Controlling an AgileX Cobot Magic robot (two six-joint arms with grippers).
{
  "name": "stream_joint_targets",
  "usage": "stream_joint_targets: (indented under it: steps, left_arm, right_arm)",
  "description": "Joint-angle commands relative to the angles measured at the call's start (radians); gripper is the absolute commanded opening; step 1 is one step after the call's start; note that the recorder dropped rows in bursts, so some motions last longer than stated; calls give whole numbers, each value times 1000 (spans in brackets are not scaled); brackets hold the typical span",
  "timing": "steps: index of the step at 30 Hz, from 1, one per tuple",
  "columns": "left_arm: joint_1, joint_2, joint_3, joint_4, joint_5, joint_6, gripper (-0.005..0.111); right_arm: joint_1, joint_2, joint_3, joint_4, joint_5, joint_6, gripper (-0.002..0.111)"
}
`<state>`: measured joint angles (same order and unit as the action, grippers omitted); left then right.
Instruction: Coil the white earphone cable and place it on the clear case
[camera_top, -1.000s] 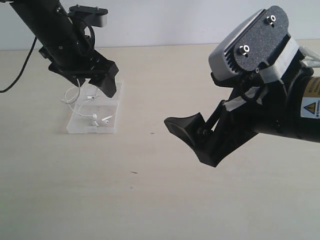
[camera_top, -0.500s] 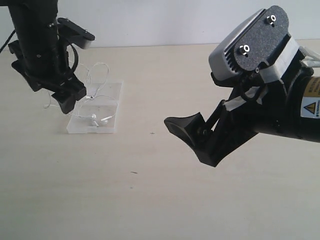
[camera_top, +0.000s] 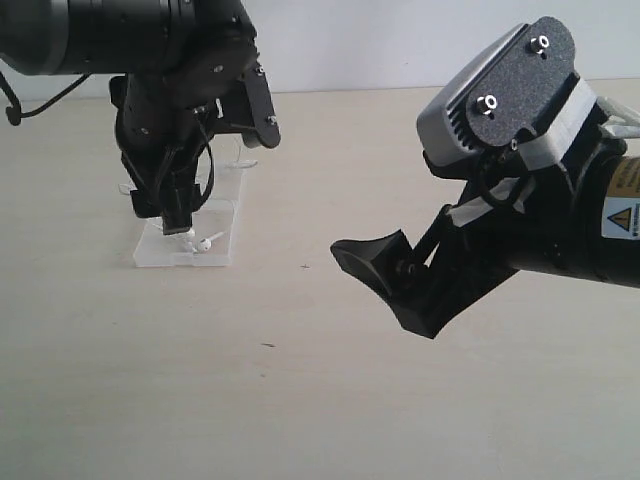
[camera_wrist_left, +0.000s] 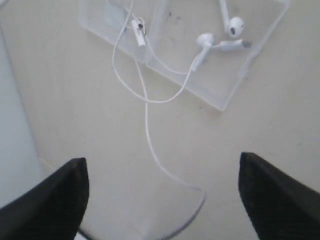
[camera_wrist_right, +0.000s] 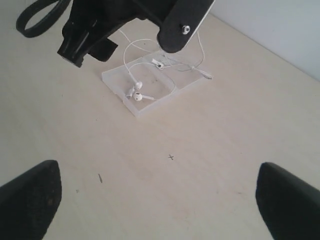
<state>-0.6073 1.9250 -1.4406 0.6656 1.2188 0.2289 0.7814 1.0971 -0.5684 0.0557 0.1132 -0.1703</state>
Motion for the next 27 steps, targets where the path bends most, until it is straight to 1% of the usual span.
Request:
stream_joint_targets:
  steps: [1, 6, 10, 15, 17, 20, 24, 27]
  left_arm:
    - [-8, 6, 18, 122, 2, -25, 78]
    - [-8, 6, 18, 127, 2, -59, 78]
    - [-11, -5, 18, 67, 2, -73, 78]
    - [-55, -79, 18, 82, 2, -91, 78]
    - [-60, -119, 18, 47, 2, -136, 78]
    - [-10, -120, 24, -62, 2, -133, 78]
    - [54, -73, 72, -97, 2, -161, 78]
    - [67, -55, 125, -127, 2, -164, 78]
  right_arm:
    - [1, -2, 3, 0, 12, -1, 105]
    - [1, -2, 3, 0, 12, -1, 105]
    - [1, -2, 3, 0, 12, -1, 105]
    - [1, -2, 3, 0, 12, -1, 105]
    - [1, -2, 3, 0, 12, -1, 105]
    - [1, -2, 3, 0, 12, -1, 105]
    - [1, -2, 3, 0, 12, -1, 105]
    - [1, -2, 3, 0, 12, -1, 105]
